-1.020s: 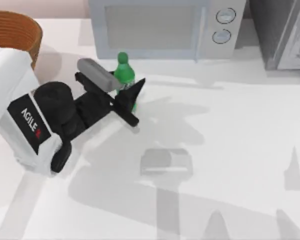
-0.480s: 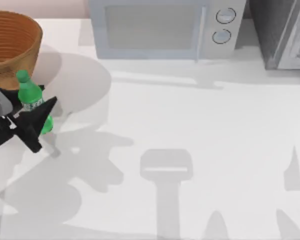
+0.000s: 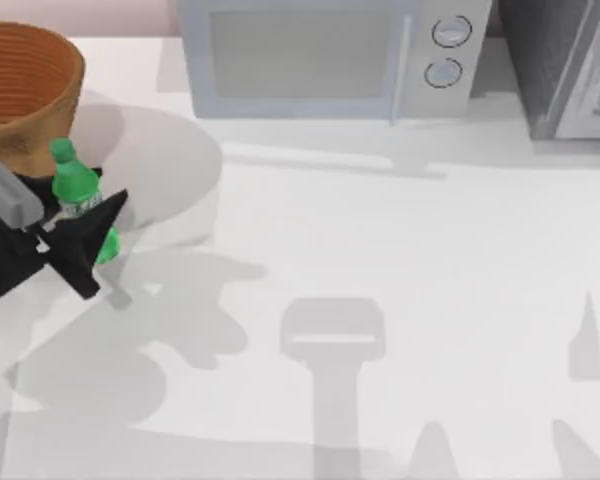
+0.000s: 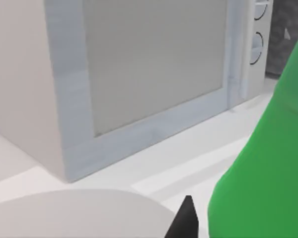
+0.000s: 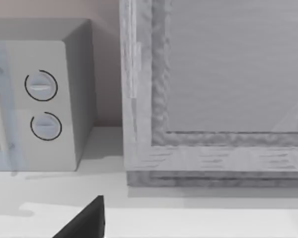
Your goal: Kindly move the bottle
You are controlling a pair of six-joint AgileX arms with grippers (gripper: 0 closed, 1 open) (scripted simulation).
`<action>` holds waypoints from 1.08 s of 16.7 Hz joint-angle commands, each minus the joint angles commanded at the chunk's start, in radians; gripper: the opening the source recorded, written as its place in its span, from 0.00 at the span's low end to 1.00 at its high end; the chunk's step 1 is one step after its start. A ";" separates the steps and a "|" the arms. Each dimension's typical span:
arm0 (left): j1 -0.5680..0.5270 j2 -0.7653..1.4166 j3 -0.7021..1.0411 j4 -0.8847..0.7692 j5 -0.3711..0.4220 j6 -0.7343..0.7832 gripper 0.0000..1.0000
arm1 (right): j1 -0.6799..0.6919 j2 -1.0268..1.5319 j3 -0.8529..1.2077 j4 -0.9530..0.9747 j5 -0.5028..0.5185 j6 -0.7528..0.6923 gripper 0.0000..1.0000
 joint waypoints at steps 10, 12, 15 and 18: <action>-0.097 0.136 0.113 0.032 -0.094 -0.005 0.08 | 0.000 0.000 0.000 0.000 0.000 0.000 1.00; -0.097 0.136 0.113 0.032 -0.094 -0.005 0.23 | 0.000 0.000 0.000 0.000 0.000 0.000 1.00; -0.097 0.136 0.113 0.032 -0.094 -0.005 0.45 | 0.000 0.000 0.000 0.000 0.000 0.000 1.00; -0.097 0.136 0.113 0.032 -0.094 -0.005 0.68 | 0.000 0.000 0.000 0.000 0.000 0.000 1.00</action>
